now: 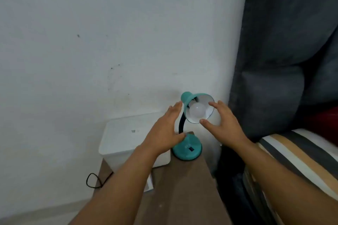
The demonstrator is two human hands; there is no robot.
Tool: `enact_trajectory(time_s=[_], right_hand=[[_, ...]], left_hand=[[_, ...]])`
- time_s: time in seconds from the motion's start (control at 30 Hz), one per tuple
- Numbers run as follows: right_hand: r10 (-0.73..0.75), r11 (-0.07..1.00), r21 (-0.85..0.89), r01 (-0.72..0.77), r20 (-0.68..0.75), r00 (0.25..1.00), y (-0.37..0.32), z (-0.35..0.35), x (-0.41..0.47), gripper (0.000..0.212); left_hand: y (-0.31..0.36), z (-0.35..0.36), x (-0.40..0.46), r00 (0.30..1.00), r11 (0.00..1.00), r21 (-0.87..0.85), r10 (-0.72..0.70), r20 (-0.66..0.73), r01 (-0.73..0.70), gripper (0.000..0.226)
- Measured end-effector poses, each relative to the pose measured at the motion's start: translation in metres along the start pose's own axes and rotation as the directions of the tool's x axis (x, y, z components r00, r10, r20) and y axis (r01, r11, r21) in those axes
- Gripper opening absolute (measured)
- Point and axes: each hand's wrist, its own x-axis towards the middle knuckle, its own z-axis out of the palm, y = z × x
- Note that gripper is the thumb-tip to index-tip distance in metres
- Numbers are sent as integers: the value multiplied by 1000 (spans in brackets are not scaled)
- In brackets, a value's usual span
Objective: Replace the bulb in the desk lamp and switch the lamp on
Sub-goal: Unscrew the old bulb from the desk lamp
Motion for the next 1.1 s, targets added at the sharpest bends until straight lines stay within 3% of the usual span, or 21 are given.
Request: enact_trajectory(time_s=[0.2,0.4,0.67,0.83,0.93,1.1], right_hand=[[19,998,57,-19,-12,1000,14,21,23,79],[-8,994,113,16,-71,997,20,32,30,70],[-24,993,119,27,-28,999,22,34,29,62],[-4,989,148,7,-21,1000,21,38,26,69],[48,988,147,-40,-50,998,20,41,25,80],[103,988,130,-88,-116,988,16,44,27,69]], left_hand=[[-9,14,44,997,997,12,73,-30,-73,109],[-20,20,56,983,985,5,170,-66,-170,96],[-26,26,59,979,982,-48,178,-95,-183,96],[-25,25,57,981,982,-67,171,-88,-177,93],[-23,24,58,984,983,-69,164,-74,-169,92],[-21,23,58,985,984,-72,157,-65,-162,92]])
